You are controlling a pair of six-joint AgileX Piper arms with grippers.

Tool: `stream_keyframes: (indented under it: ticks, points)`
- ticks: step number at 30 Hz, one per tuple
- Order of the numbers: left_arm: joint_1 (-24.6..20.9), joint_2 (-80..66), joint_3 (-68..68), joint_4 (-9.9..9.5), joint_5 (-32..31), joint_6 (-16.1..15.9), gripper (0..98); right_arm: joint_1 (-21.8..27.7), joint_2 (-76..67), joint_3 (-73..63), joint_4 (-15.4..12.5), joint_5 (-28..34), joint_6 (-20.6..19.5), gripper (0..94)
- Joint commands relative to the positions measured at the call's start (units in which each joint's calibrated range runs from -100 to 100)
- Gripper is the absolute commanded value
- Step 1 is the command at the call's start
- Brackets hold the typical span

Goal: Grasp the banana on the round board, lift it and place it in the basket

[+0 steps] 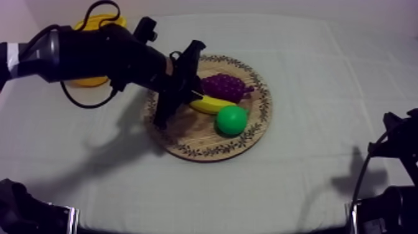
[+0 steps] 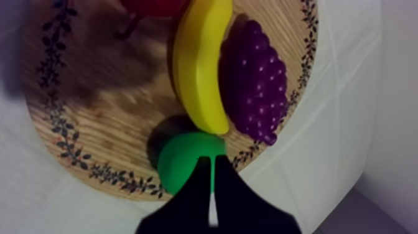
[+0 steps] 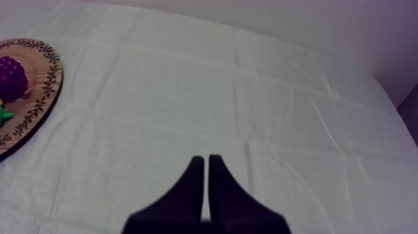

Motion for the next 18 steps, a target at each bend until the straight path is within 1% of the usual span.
stream_keyframes:
  ticks: [1, 5, 8, 10, 13, 15, 18]
  points:
    - [-0.2, -0.01, 0.05, 0.11, 0.0, -4.04, 0.8, 0.0, -0.01, 0.05, -0.03, -0.02, -0.01, 0.4]
    - [-0.63, -0.25, 0.47, 0.25, -0.05, -4.73, 0.5, 0.0, -0.01, 0.05, -0.03, -0.02, 0.0, 0.4]
    - [-1.07, -0.41, 0.88, 0.4, -0.06, -5.43, 2.8, 0.0, -0.01, 0.05, -0.03, -0.02, -0.02, 0.4]
    - [-1.24, -0.52, 1.2, 0.44, -0.06, -5.76, 6.2, 0.0, -0.01, 0.05, -0.03, -0.02, -0.02, 0.4]
    - [-1.4, -0.63, 1.4, 0.39, -0.06, -6.33, 15.4, 0.0, -0.01, 0.05, -0.03, -0.02, -0.03, 0.4]
    - [-1.44, -0.67, 1.42, 0.25, -0.06, -6.58, 19.4, 0.0, -0.01, 0.05, -0.03, -0.02, -0.03, 0.4]
    - [-1.13, -0.67, 1.31, -1.1, -0.47, -5.79, 21.8, 0.0, -0.01, 0.05, -0.03, -0.02, -0.03, 0.4]
